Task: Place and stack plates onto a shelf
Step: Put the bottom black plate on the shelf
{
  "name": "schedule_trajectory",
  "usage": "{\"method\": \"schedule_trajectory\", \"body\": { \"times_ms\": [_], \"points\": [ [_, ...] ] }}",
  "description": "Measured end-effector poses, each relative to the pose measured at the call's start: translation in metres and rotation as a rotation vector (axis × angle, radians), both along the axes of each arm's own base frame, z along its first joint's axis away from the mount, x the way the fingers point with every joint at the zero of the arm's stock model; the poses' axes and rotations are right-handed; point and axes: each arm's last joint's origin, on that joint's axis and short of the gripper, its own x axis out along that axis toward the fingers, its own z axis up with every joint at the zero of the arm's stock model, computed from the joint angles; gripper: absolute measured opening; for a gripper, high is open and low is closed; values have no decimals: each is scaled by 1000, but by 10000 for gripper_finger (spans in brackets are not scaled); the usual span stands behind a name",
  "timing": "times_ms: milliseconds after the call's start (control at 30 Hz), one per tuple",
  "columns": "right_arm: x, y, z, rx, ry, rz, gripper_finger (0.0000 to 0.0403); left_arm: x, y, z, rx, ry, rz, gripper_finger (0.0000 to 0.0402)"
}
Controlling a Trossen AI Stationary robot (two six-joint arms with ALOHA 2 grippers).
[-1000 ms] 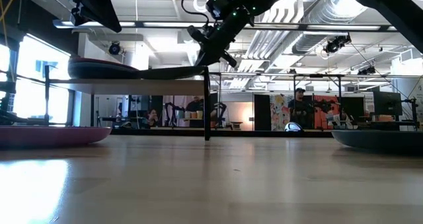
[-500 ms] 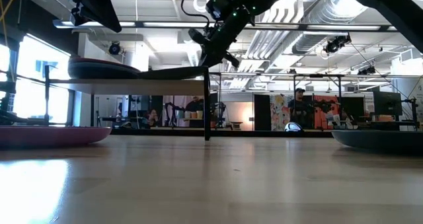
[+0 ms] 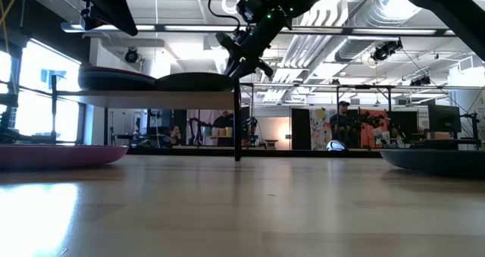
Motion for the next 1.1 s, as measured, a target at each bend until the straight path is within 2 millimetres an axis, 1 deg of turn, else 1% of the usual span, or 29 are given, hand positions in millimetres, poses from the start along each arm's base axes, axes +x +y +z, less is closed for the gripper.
{"method": "schedule_trajectory", "body": {
  "times_ms": [100, 200, 333, 433, 600, 700, 867, 967, 1100],
  "points": [
    [1, 0, 1, -7, -11, -1, 89, 0, 0, 0, -8, -2, 7, 0],
    [0, 0, 2, 8, -20, 18, 94, 0, 0, 0, -15, -3, 7, 0],
    [-2, 5, 11, 136, -109, 117, 94, 0, -2, -1, -79, 3, -37, 0],
    [2, 17, 14, 220, -142, 185, 94, -1, -4, -2, -119, 17, -69, 0],
    [14, 49, 12, 274, -121, 256, 94, -1, -6, -2, -142, 17, -93, 0],
    [21, 69, 11, 223, -78, 289, 94, -1, -6, -2, -142, 17, -94, 0],
    [29, 98, 16, 81, -28, 362, 94, -1, -6, -2, -121, 22, -119, 1],
    [30, 105, 33, 30, -43, 381, 94, -1, -6, -2, -120, 22, -119, 1],
    [23, 102, 66, -79, -55, 379, 94, 0, -6, -1, -120, 18, -119, 1]
  ]
}}
